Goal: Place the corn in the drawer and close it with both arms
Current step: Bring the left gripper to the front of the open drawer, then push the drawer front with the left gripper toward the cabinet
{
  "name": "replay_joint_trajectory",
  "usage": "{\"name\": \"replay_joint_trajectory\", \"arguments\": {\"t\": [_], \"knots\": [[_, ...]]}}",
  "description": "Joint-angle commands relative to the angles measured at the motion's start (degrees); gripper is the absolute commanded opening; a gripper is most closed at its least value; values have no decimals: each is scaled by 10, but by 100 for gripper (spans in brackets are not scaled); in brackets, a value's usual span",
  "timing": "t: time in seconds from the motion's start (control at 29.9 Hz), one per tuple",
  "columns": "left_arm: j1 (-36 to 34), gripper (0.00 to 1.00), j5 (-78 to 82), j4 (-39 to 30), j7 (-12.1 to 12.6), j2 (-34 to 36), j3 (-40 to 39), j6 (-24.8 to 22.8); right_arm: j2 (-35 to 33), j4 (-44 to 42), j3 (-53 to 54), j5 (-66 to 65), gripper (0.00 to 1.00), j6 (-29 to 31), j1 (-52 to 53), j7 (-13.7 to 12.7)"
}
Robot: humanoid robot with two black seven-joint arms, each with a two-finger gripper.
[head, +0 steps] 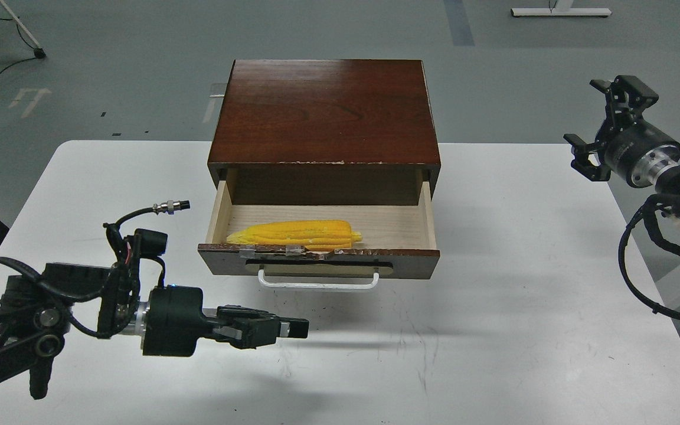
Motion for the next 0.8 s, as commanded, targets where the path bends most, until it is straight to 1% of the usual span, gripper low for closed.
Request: {"name": "replay_joint_trajectory", "arguments": {"t": [0.0, 0.2, 0.6, 0.7, 0.77], "knots": [[1, 0, 2, 29, 0, -22, -25, 0, 2, 0, -7, -2, 100, 0, 0, 0], [1, 0, 3, 83, 0, -44, -28, 0, 1, -1, -7, -2, 100, 0, 0, 0], [2, 0, 4, 87, 0, -38, -18, 0, 4, -13, -7, -2, 100, 0, 1, 0], [2, 0, 3, 97, 0, -43, -19, 0, 4, -13, -7, -3, 100, 0, 0, 0], [1, 0, 2, 117, 0, -44, -20, 0, 5, -16, -7, -3, 100, 1, 0, 0]]}}
